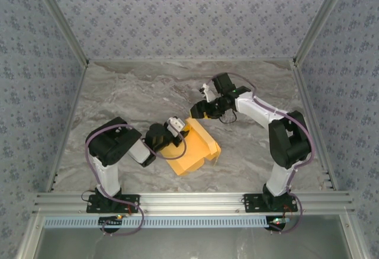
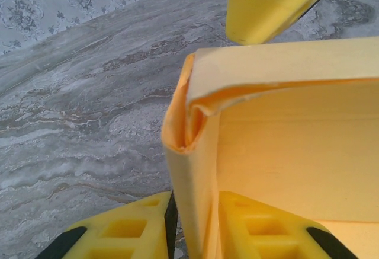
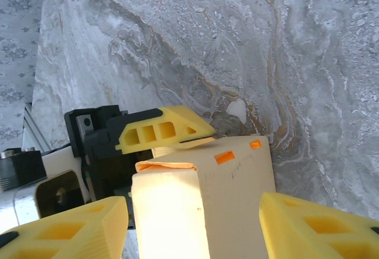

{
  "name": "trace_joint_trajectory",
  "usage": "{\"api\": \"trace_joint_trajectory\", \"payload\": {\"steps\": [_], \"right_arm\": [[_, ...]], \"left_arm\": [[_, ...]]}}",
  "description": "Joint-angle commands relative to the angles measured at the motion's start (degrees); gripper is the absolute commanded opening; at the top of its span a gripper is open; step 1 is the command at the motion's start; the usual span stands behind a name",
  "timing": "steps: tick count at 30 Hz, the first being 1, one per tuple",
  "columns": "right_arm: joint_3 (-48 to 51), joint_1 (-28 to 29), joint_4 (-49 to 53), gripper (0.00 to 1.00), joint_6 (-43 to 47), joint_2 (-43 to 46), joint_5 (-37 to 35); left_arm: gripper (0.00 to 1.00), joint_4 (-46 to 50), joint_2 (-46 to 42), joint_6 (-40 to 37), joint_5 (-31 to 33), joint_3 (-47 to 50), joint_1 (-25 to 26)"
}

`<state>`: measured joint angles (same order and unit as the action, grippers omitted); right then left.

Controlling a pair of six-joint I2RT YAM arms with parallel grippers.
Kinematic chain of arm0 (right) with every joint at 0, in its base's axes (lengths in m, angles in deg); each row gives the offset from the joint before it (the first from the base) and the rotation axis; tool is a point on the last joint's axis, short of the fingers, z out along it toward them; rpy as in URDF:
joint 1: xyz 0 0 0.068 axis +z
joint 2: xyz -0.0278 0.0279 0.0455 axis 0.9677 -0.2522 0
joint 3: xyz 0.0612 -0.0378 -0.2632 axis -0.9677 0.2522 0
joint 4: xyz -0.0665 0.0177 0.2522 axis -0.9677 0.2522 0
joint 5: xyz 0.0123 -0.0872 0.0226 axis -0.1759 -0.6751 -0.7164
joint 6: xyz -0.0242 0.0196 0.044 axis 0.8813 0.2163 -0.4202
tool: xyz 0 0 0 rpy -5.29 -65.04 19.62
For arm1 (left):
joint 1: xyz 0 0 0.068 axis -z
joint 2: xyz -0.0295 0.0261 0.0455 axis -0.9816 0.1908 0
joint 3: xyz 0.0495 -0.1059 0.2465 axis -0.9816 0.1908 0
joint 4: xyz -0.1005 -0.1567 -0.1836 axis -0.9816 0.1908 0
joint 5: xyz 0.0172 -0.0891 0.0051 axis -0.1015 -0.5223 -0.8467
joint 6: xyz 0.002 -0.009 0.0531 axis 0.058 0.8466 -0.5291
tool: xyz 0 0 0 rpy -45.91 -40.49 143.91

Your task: Fold the paper box

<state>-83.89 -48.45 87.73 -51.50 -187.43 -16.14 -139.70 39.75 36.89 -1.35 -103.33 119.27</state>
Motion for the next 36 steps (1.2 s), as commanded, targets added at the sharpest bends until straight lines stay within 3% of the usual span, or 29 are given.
{"api": "trace_joint_trajectory", "payload": {"steps": [1,12,16,22,32,36], "right_arm": [[0.04,0.41,1.43,0.6,0.52,-1.7,-2.27],[-4.38,3.89,6.04,0.56,1.84,-5.73,-10.76],[-4.53,4.5,7.14,0.55,1.18,-6.56,-12.62],[-3.91,5.14,8.47,0.53,0.57,-6.79,-15.18],[1.02,7.42,3.39,0.53,-6.49,-4.22,-9.77],[4.07,9.46,-1.41,0.52,-11.96,-1.84,-9.1]], "left_arm": [[0.27,-4.09,-0.56,1.95,-3.14,0.66,-0.79],[0.28,-6.08,0.24,-0.19,-6.27,-0.26,-2.25],[0.25,-6.08,1.85,1.44,-10.1,-1.89,-2.94],[0.17,-6.01,1.89,0.92,-10.93,-1.85,-2.85],[0.12,-4.81,3.04,0.3,4.65,-2.51,0.11],[0.02,-3.24,4.97,2.22,9.99,-4.18,1.21]]}}
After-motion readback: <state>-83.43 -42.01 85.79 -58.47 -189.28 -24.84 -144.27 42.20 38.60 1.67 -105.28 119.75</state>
